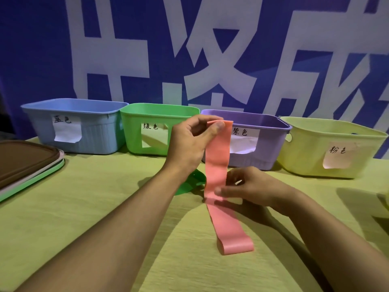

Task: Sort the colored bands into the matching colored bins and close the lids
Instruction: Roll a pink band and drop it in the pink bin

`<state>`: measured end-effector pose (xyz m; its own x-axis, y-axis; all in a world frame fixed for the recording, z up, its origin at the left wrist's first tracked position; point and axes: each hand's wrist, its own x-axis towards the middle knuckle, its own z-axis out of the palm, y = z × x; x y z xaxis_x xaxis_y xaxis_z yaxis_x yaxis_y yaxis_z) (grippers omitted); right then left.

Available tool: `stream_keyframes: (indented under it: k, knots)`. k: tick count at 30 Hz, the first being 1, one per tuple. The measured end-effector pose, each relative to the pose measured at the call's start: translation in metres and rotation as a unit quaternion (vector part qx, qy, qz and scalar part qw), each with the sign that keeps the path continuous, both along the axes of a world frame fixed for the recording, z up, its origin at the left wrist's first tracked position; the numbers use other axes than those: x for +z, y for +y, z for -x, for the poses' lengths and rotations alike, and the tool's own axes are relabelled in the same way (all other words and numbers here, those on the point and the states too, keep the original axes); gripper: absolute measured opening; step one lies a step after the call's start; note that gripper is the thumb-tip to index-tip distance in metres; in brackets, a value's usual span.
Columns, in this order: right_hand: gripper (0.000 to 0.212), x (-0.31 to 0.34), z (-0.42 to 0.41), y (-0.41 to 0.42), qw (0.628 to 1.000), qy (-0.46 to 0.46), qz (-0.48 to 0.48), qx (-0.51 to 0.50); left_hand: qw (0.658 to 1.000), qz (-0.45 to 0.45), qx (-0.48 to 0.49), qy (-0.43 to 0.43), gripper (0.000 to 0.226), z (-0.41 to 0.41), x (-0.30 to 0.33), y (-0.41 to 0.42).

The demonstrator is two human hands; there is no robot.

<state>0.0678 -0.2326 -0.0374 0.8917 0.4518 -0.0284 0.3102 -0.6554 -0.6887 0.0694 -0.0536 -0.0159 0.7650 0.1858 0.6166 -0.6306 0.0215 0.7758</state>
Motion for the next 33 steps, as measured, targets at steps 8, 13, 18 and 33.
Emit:
stream_keyframes:
  k: [8, 13, 18, 33]
  knots:
    - [0.032, -0.0018, -0.0030, 0.0051, 0.933, -0.117, -0.338, -0.042, 0.998, -0.049, -0.030, 0.026, 0.016, 0.0026, -0.0061, -0.0079]
    - [0.019, -0.0059, -0.0074, 0.0079, 0.911, -0.136, -0.385, -0.061, 0.997, -0.044, -0.045, 0.032, 0.019, 0.0060, -0.0037, -0.0097]
    - [0.017, -0.0074, -0.0084, 0.0080, 0.907, -0.148, -0.389, -0.072, 0.997, -0.057, -0.053, 0.018, 0.024, 0.0071, -0.0036, -0.0071]
    - [0.033, 0.0001, -0.0019, 0.0048, 0.883, -0.192, -0.424, -0.050, 0.997, -0.067, -0.023, 0.003, 0.032, 0.0091, -0.0037, -0.0091]
